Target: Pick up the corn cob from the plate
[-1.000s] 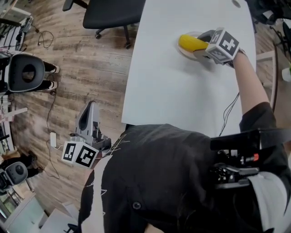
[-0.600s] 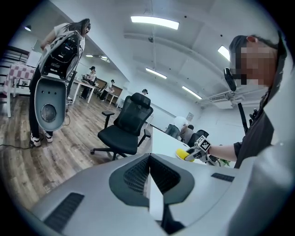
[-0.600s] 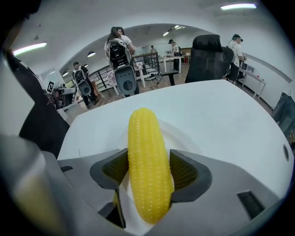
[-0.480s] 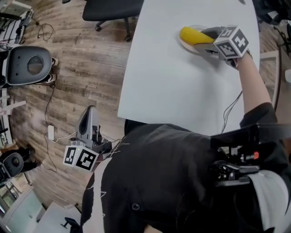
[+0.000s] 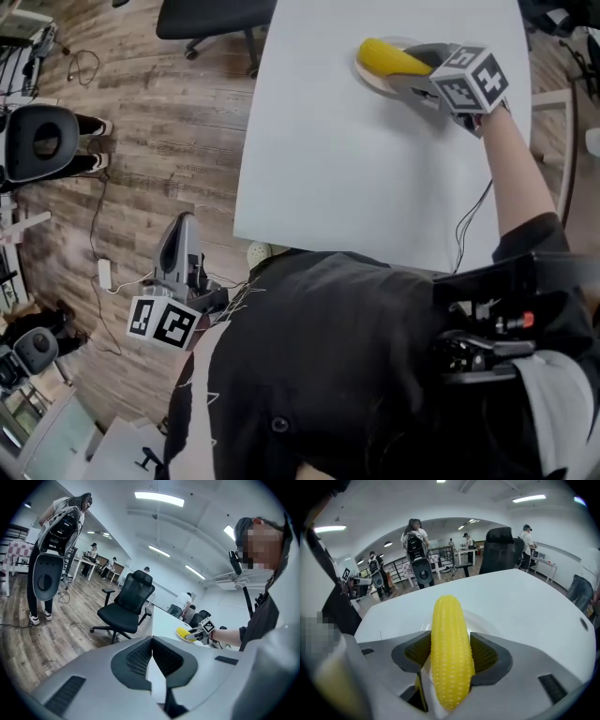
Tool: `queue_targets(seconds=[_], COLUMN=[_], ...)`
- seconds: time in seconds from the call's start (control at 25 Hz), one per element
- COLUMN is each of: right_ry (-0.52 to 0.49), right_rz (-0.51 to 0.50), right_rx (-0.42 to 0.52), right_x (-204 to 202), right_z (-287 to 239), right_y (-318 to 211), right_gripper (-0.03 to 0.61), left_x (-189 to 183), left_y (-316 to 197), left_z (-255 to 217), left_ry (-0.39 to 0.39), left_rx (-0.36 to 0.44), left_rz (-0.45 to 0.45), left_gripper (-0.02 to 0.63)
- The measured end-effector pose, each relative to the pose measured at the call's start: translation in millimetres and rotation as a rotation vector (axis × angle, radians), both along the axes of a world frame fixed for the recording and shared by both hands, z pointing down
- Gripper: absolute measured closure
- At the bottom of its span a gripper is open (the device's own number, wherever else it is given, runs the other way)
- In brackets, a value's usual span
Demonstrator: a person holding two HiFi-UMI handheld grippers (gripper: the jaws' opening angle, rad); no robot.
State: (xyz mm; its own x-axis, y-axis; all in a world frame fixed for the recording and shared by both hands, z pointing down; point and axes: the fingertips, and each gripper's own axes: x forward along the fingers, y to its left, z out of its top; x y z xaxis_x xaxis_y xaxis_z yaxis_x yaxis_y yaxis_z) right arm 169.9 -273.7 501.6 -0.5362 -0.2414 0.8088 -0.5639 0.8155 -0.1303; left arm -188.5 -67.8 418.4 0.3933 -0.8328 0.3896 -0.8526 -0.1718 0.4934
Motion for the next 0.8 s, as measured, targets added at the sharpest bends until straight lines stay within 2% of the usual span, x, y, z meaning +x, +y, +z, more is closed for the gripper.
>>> queue_targets(seconds=[0.16, 0.28, 0.44, 0.6, 0.8], right_ry=[-0.089, -0.099, -0.136, -0.281, -0.432], right_rz=[0.149, 0.234, 0.373, 0.589, 0.706], right_rx=[-0.009, 0.016, 0.055, 0.098, 0.12], right_x=[4, 9, 13, 5, -9], right_z=[-4, -9, -21, -49, -82], right_y=[-9, -13, -2, 8, 27], right_gripper=[0.319, 0.321, 0.321, 0.321, 0.321], left_x=[4, -2, -12, -17, -26], left_y=[-10, -12, -3, 0, -2], left_z=[0, -1, -2, -14, -46], left_ry=[-0.001, -0.018, 0.005, 0.018, 0.035], left_rx=[0.017, 0.031, 0.042, 0.078, 0.15], left_rz=[0.038, 0.058, 0.065, 0.119, 0.197], left_gripper=[0.6, 0.6, 0.6, 0.6, 0.6])
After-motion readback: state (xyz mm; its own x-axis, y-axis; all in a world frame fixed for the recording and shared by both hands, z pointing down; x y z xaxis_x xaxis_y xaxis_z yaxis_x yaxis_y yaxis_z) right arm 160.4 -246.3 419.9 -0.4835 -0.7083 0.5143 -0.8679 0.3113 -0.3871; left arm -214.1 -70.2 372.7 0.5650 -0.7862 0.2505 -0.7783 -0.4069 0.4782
